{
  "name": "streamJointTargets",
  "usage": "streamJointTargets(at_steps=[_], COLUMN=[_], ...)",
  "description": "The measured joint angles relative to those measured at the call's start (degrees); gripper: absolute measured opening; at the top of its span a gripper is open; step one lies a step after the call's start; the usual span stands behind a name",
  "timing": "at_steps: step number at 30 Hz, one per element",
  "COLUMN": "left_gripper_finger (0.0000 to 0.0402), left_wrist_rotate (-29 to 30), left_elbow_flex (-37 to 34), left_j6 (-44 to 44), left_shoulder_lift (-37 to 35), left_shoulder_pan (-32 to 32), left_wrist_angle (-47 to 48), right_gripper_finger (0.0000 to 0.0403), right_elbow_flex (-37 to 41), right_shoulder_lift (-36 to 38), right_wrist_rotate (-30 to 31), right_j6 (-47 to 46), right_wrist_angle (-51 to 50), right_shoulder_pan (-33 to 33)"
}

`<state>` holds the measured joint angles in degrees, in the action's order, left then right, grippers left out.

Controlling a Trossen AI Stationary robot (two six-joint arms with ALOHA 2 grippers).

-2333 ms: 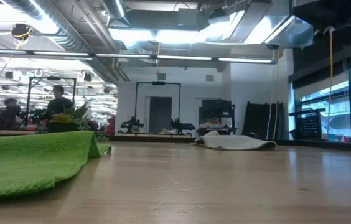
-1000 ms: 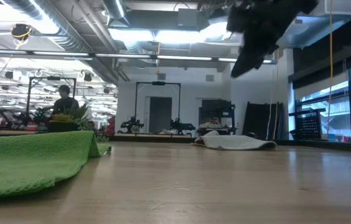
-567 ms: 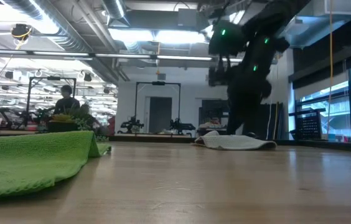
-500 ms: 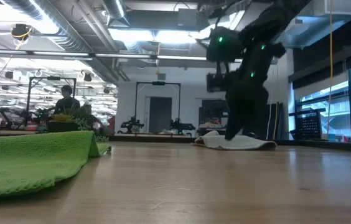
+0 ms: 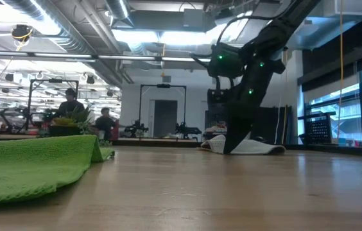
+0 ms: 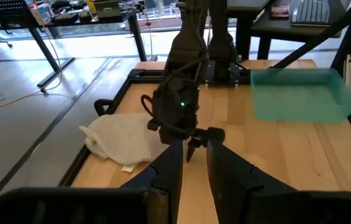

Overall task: Roll microfiber towels into tight, uniform cylinder then place into a basket
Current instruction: Fold the gray microfiber towel

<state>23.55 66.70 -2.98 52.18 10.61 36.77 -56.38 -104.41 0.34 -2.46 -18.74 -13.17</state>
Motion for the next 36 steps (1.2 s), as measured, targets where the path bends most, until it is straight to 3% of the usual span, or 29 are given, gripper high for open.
streamJointTargets(at_steps=[5, 11, 17, 29, 36], left_gripper_finger=[0.0069, 0.0069, 0.0069, 0.0069, 0.0069], left_wrist_rotate=[0.0, 0.0, 1.25, 1.33, 1.28], left_elbow_flex=[0.0, 0.0, -0.02, 0.0, 0.0], left_j6=[-0.04, -0.09, -2.22, -2.91, -5.88], left_shoulder_lift=[0.0, 0.0, 1.44, 9.17, 14.86], left_shoulder_pan=[0.0, 0.0, 0.0, 0.02, -0.28], left_wrist_angle=[-0.02, 0.46, 1.95, 1.9, 1.64], right_gripper_finger=[0.0131, 0.0017, 0.0006, 0.0002, 0.0002], right_elbow_flex=[-0.2, -0.12, -2.25, -21.7, -30.11], right_shoulder_lift=[-1.64, -1.07, 2.66, 11.61, 14.8], right_wrist_rotate=[-0.08, -1.28, -1.94, -1.83, 3.05], right_j6=[1.64, 1.01, -0.28, 2.86, -1.72], right_wrist_angle=[-0.06, -0.04, -6.65, -25.98, -34.35], right_shoulder_pan=[-0.31, -0.33, -0.33, -0.33, -0.44])
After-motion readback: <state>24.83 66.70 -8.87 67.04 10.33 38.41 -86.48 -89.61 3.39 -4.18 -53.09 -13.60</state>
